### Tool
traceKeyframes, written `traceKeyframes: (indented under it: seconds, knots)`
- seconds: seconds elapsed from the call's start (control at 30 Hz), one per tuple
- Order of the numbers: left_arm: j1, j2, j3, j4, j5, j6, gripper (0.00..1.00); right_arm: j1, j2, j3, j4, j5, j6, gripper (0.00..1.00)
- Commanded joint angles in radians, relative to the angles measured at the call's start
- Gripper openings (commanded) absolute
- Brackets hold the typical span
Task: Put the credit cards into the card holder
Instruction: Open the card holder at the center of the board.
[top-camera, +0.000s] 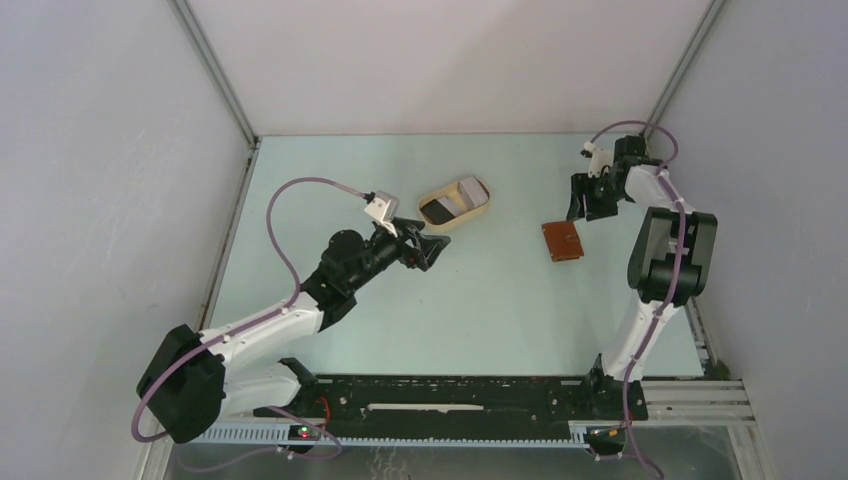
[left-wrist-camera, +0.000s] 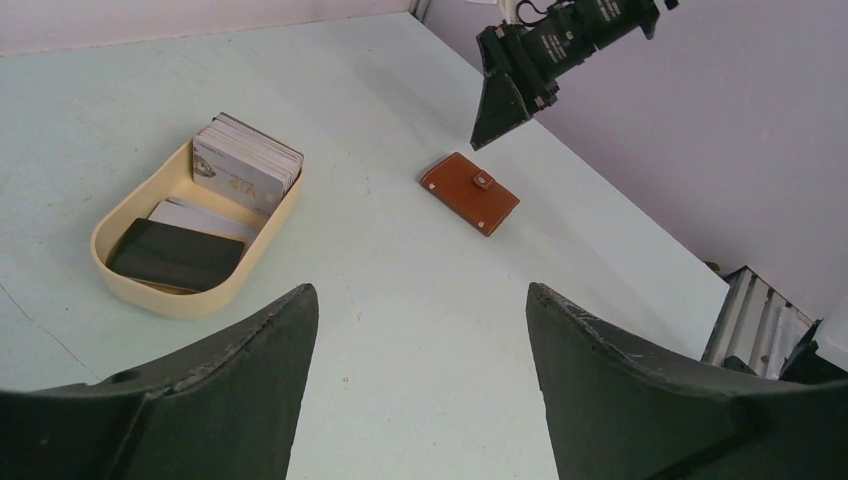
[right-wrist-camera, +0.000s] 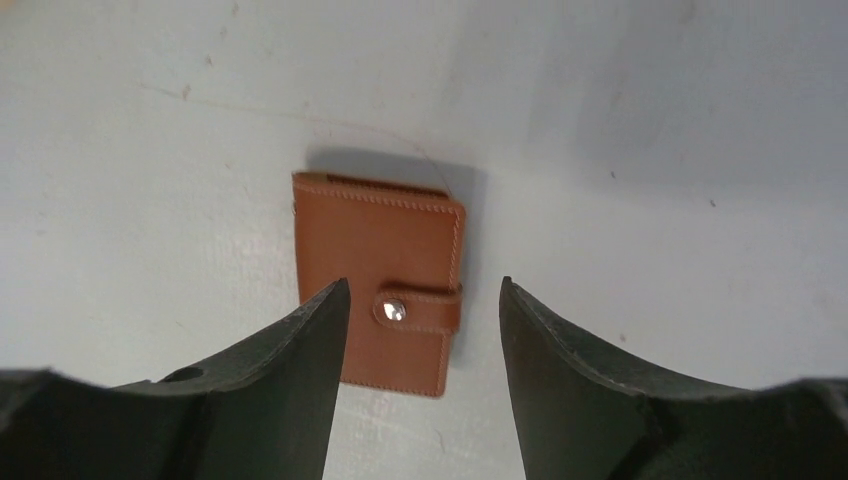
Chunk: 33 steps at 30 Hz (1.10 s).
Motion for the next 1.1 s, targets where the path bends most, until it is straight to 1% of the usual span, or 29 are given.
traceKeyframes:
  seconds: [0.0, 0.17, 0.37, 0.47, 0.53, 0.7, 0.87, 0.97, 1.07]
  knots:
    - [-0.010, 0.001, -0.004, 0.042, -0.014, 0.042, 0.81, -0.006, 0.103, 0.136, -0.093, -0.107, 0.074, 0.65]
    - [-0.013, 0.008, -0.003, 0.042, -0.013, 0.045, 0.81, -0.008, 0.176, 0.179, -0.115, -0.111, 0.082, 0.63]
    - [-0.019, 0.016, 0.002, 0.040, -0.013, 0.050, 0.81, -0.003, 0.224, 0.216, -0.141, -0.081, 0.080, 0.61]
    - [-0.020, 0.015, 0.002, 0.040, -0.012, 0.053, 0.81, 0.002, 0.232, 0.204, -0.147, -0.086, 0.066, 0.60]
    - [-0.020, 0.015, 0.002, 0.039, -0.013, 0.054, 0.81, 0.011, 0.228, 0.189, -0.150, -0.091, 0.053, 0.56]
    - [-0.022, 0.015, 0.002, 0.037, -0.011, 0.056, 0.81, 0.048, 0.178, 0.098, -0.141, -0.139, 0.023, 0.47]
    - [-0.023, 0.017, 0.002, 0.037, -0.004, 0.056, 0.81, 0.106, 0.086, -0.020, -0.114, -0.173, 0.042, 0.37]
    - [-0.025, 0.018, 0.004, 0.035, 0.001, 0.051, 0.80, 0.174, 0.025, -0.115, -0.085, -0.184, 0.064, 0.35]
    - [-0.025, 0.018, -0.002, 0.033, 0.007, 0.029, 0.80, 0.272, -0.027, -0.201, -0.056, -0.180, 0.095, 0.33]
